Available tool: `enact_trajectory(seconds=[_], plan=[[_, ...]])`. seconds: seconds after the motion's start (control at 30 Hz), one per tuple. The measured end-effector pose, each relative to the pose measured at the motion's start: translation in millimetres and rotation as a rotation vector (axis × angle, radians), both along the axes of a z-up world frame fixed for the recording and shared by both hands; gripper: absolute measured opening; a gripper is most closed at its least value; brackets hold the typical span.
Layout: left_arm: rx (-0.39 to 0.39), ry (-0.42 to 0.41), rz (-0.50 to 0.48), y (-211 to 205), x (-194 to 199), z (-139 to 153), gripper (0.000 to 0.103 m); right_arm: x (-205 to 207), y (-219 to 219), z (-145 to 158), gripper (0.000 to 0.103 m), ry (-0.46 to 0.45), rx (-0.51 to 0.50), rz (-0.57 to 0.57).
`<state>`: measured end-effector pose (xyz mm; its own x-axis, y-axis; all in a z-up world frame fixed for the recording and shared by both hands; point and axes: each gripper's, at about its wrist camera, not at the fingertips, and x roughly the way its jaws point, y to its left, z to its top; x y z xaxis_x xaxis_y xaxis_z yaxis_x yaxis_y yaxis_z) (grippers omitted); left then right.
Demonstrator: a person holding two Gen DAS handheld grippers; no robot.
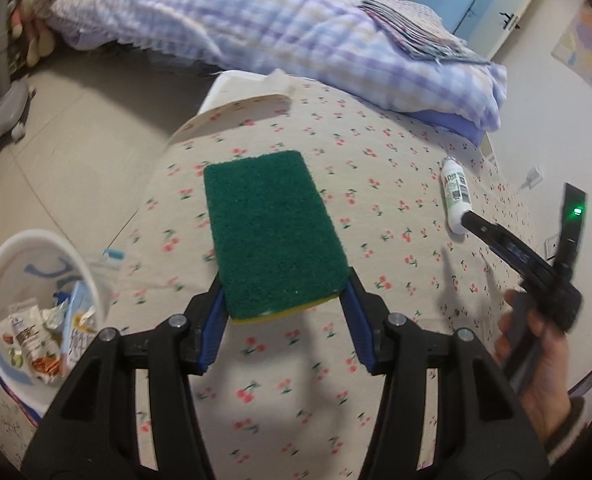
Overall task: Collect trash
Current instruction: 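Grasp the small white bottle with the right tool while the left tool holds the sponge, then carry the sponge over the bin and open the left tool to drop it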
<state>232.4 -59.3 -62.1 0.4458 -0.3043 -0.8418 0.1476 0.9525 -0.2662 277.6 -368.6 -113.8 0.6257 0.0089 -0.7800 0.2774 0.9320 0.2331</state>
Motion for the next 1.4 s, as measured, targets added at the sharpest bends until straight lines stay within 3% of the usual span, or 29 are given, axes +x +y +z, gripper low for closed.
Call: enact_trajectory(seconds=[0.03, 0.1, 0.17, 0.27, 0.53, 0.83, 1.1, 1.4], plan=[[-0.002, 0.001, 0.002, 3.3, 0.1, 0.4, 0.055, 2.6, 1.1, -0.7, 0.092, -0.002, -0.005, 0.002], [0.005, -0.004, 0.001, 8.8, -0.1, 2.1, 0.055, 9.0, 2.6, -3.1, 0.075, -0.017, 0.003, 0.012], [0.021, -0.012, 0.001, 13.3, 0.0, 3.4, 0.055, 15.9, 5.4, -7.5, 0.071, -0.02, 0.022, 0.034], [0.024, -0.007, 0.008, 23.5, -0.2, 5.0, 0.055, 24.8, 12.4, -15.9, 0.039, 0.027, 0.016, 0.085], [0.014, -0.042, 0.011, 48.3, -11.3, 19.9, 0.055, -0.1, 16.6, 8.8, 0.039, -0.017, 0.087, 0.16], [0.005, -0.054, 0.019, 85.0, -27.3, 25.8, 0.055, -53.0, 41.5, 49.3, 0.039, -0.044, 0.042, 0.329], [0.018, -0.068, 0.055, 127.3, -46.8, 28.9, 0.055, -83.9, 53.8, 64.8, 0.038, -0.047, 0.049, 0.391], [0.069, -0.012, 0.12, 178.0, -50.1, 11.0, 0.055, -94.6, 90.7, 85.0, 0.038, -0.097, 0.081, 0.486]])
